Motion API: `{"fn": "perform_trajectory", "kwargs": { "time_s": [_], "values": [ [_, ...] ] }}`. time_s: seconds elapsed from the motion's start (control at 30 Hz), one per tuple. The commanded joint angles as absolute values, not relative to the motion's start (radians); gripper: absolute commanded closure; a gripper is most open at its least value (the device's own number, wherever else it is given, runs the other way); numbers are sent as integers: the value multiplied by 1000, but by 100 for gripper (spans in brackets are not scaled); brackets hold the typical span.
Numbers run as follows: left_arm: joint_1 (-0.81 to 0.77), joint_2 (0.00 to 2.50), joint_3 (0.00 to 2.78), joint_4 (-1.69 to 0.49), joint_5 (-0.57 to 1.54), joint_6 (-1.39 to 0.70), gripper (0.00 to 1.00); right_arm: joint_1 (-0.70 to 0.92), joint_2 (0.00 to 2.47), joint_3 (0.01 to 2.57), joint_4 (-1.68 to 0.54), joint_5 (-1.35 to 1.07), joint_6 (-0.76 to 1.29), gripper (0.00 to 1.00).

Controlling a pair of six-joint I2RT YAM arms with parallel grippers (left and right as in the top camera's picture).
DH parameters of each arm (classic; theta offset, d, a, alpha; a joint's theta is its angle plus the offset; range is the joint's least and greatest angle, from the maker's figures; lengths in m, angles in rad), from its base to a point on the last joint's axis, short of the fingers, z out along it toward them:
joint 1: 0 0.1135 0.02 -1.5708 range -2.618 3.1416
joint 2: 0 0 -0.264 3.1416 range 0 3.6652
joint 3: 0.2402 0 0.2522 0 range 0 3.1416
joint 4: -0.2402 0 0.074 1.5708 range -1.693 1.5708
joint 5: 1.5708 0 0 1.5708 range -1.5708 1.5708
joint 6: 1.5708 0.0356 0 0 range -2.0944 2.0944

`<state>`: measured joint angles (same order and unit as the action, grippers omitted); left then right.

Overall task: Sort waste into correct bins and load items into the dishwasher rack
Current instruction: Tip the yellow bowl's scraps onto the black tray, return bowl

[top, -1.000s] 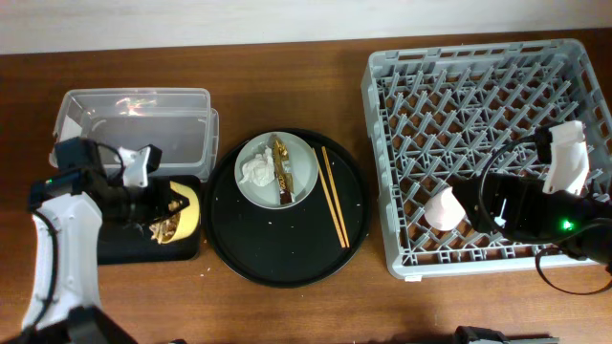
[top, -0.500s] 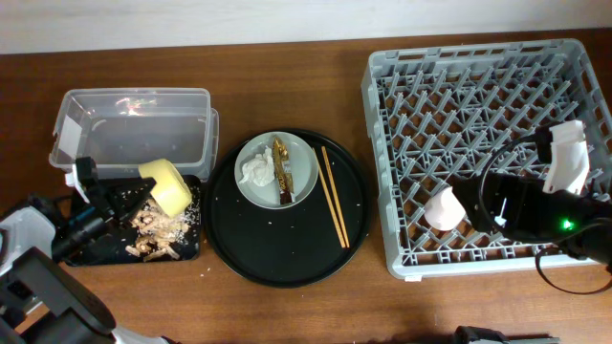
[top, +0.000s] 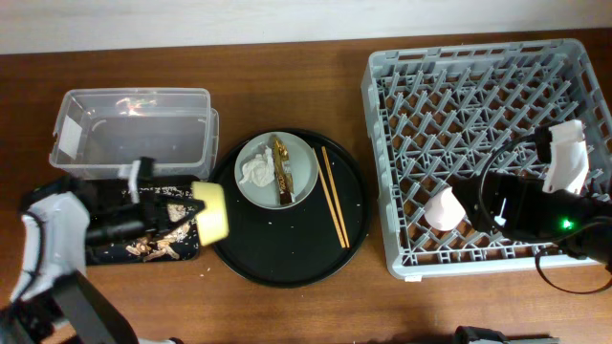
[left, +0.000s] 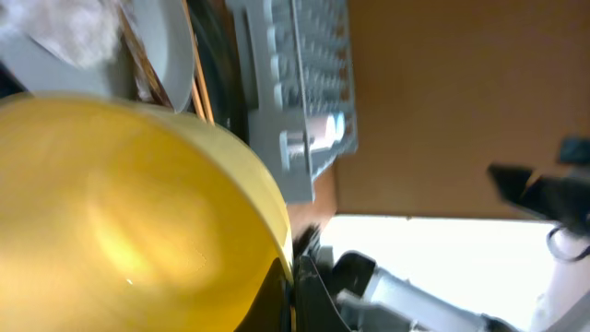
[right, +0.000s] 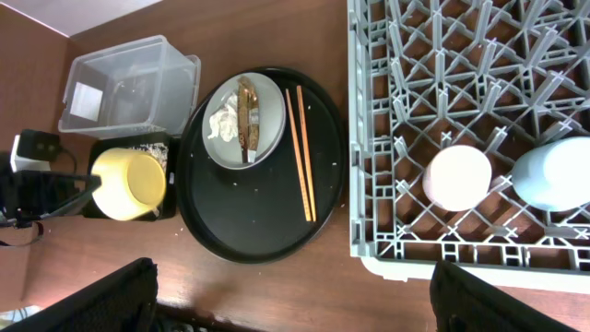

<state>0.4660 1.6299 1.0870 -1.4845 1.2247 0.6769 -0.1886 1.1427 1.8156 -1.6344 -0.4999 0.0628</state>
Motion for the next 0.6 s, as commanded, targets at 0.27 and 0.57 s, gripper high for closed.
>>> {"fn": "perform_trajectory", "kwargs": {
  "time_s": [0.27, 0.57],
  "values": [
    [-744, 1552, 1096, -1003, -153, -557, 55, -181, 1159, 1818, -1635, -513, 59, 5],
    [-388, 1829, 1376, -738, -152, -177, 23, -181, 1159, 1818, -1636, -513, 59, 5]
  ]
}}
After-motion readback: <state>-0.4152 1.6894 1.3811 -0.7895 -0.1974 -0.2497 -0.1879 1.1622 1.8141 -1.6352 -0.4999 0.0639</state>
